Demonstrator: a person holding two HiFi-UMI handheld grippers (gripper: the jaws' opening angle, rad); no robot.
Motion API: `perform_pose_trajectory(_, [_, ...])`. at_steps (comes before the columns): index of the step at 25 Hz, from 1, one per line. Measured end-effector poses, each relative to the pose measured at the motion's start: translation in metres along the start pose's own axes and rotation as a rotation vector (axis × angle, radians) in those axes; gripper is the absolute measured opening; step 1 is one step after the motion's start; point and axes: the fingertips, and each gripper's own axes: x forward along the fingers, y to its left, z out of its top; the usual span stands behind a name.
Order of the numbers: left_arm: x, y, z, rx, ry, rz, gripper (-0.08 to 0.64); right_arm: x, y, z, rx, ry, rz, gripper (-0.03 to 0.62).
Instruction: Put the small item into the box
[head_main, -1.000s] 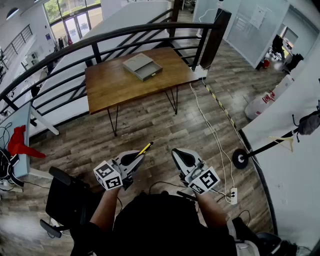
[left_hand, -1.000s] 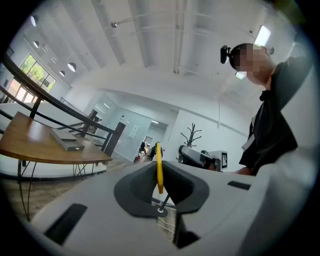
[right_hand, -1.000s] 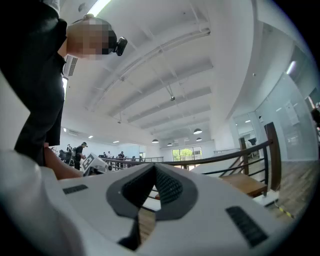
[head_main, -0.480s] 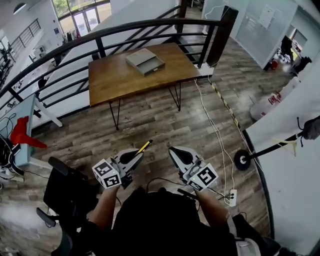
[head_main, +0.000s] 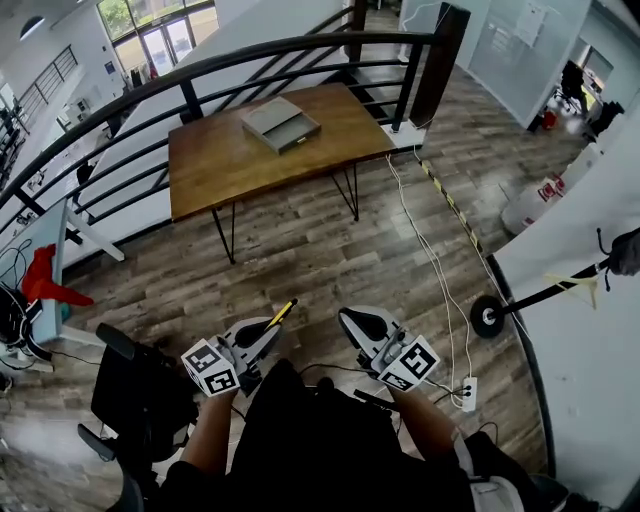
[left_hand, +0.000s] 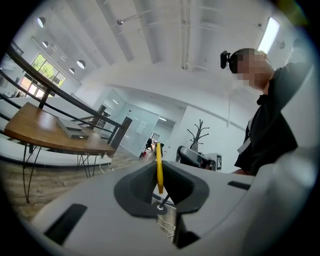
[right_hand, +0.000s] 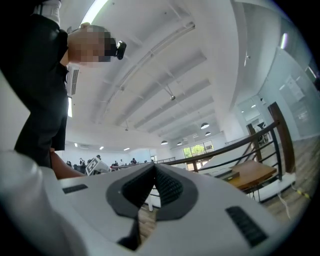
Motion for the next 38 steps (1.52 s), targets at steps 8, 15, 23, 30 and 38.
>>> perform_pose_trajectory(8, [0.054,0.042,-0.008,-0.077,-0.011,-0.044,0.037,0.013,-0.047,0.01,-0.019,-0.02,0.0,0.011])
perform_pose_trajectory(15, [0.101,0.117,0.043,-0.039,-0.049,-0.06,0.038,0.054,-0.124,0.037,-0.054,-0.037,-0.06,0.011])
perform_pose_trajectory(23, [0.14,0.197,0.102,-0.04,-0.056,-0.091,0.037,0.119,-0.197,0.054,-0.056,-0.051,-0.11,0.011])
perform_pose_trajectory(30, [0.153,0.244,0.136,-0.042,-0.08,-0.113,0.037,0.176,-0.233,0.038,-0.054,-0.006,-0.106,0.011])
perform_pose_trajectory(38, [0.16,0.27,0.154,-0.057,-0.121,-0.111,0.037,0.199,-0.257,0.038,-0.06,0.022,-0.107,0.011])
